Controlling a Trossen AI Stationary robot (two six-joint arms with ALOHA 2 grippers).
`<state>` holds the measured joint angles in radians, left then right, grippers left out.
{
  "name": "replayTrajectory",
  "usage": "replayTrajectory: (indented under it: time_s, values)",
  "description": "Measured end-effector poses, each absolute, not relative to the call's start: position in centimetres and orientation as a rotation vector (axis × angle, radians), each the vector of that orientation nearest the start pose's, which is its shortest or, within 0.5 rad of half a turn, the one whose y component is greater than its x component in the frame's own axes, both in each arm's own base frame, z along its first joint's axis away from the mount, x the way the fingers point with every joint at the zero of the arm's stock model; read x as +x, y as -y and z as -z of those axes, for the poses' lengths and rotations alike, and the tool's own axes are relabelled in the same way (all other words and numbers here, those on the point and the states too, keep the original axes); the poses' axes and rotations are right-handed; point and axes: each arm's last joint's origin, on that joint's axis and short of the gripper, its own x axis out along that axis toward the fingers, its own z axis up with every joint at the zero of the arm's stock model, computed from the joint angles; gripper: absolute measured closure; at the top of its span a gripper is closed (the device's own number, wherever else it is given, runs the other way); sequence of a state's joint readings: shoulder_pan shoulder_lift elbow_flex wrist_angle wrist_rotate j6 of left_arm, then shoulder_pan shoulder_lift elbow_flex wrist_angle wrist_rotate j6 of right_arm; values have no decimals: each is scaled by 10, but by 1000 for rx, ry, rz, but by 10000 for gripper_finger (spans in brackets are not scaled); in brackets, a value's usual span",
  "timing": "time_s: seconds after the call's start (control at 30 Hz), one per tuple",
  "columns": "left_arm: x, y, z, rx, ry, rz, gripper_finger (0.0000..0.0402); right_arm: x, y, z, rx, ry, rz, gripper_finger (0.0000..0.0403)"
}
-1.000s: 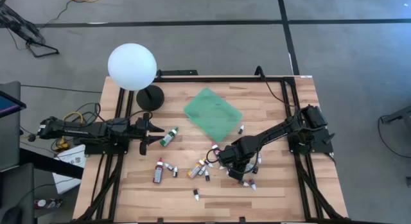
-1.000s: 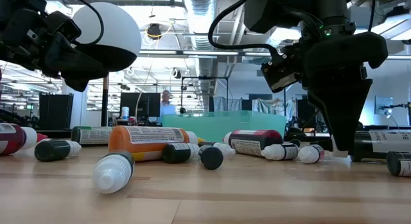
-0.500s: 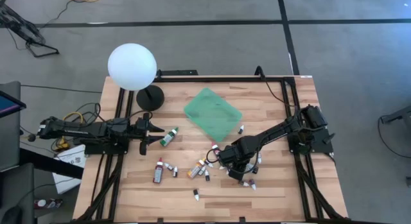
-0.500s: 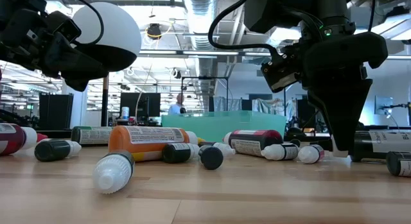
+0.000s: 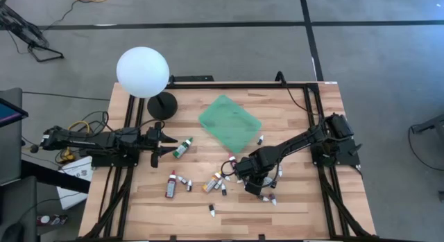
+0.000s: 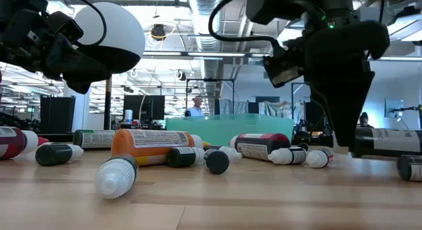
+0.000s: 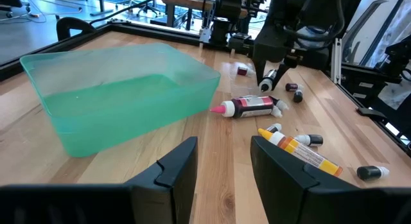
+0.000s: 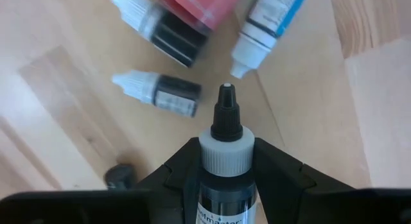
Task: Pick & Place food coloring
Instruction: Put the large black food coloring bottle into the green bin
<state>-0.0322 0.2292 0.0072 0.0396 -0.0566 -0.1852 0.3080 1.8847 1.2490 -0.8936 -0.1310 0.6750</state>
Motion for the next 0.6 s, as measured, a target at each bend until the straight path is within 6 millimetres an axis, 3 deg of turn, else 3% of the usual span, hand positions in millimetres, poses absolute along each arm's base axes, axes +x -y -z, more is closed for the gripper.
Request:
replayTrajectory:
  time_s: [0.6]
  values:
    - [110,2,-151,-184,-179,-42,264,324,-107,-168,394,-1566,174,285]
